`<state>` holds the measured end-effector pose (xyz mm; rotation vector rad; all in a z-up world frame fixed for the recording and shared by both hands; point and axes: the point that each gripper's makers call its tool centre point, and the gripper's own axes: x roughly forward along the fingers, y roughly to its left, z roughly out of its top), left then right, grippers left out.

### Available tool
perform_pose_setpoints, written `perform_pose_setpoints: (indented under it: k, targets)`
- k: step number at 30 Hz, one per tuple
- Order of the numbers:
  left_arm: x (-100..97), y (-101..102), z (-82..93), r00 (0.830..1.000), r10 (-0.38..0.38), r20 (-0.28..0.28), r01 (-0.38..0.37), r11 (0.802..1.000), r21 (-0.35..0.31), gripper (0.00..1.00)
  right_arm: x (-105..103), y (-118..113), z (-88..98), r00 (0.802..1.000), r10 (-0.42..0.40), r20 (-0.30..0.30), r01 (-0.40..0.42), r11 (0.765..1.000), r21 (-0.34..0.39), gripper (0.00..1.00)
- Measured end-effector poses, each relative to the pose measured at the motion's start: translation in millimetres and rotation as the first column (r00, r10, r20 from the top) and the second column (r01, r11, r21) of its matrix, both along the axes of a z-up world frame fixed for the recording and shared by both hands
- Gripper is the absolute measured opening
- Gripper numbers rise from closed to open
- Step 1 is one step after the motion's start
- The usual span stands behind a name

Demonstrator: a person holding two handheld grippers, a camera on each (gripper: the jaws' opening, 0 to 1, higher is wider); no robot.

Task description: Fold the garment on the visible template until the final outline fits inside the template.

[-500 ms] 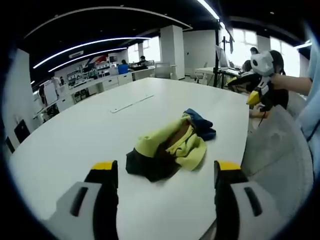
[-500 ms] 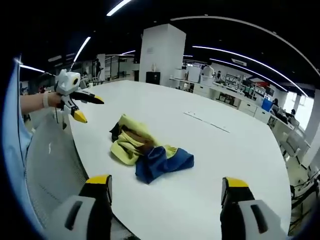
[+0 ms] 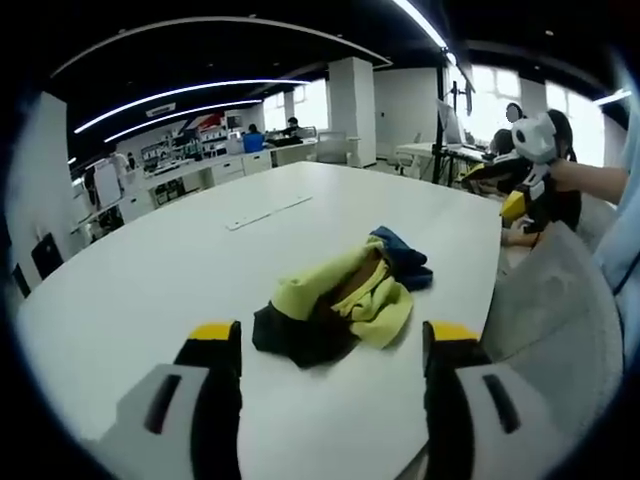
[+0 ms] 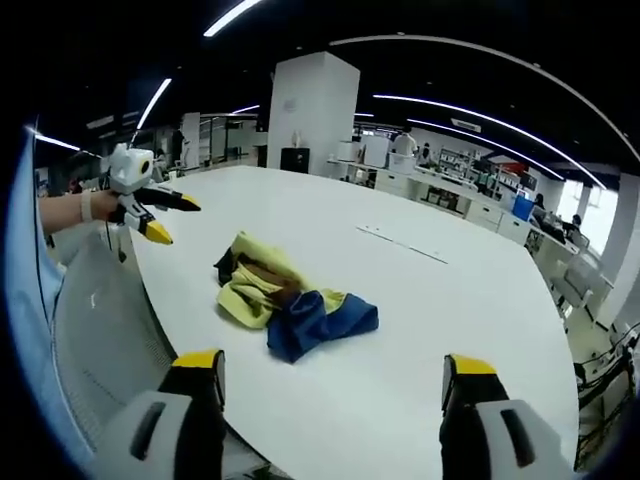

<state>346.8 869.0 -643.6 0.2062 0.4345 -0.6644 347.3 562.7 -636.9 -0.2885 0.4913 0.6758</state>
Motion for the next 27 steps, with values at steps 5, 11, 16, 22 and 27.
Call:
perform_pose_setpoints:
  k: [5, 11, 16, 22, 27]
  targets:
    - [-2.2, -3.6, -1.1, 1.0, -0.011, -0.003, 0.011, 1.0, -0.003, 0.67, -1.7, -3.5, 0.9, 1.0, -0.006, 0.002, 0.006, 1.0, 0.003, 0.88]
    - [0.9, -5.5, -2.0, 1.0, 0.006, -0.012, -0.006, 1.0, -0.016, 0.64, -5.4, -6.7, -1.9, 1.0, -0.014, -0.008, 0.014, 1.0, 0.005, 0.86]
    - [0.1, -5.5, -2.0, 1.0, 0.001, 0.001, -0.001, 1.0, 0.003, 0.61, -6.1, -7.2, -1.1, 1.0, -0.023, -0.006, 0.023, 1.0, 0.012, 0.86]
    - [-1.7, -5.8, -4.1, 1.0, -0.002, 0.0, 0.002, 1.0, 0.004, 0.57, -5.1, -7.6, -0.9, 1.0, -0.029, -0.004, 0.029, 1.0, 0.013, 0.86]
    - [-1.6, -4.4, -5.6, 1.0, -0.007, 0.0, 0.007, 1.0, 0.009, 0.56, -3.5, -7.2, 0.7, 1.0, -0.022, -0.004, 0.022, 1.0, 0.01, 0.85]
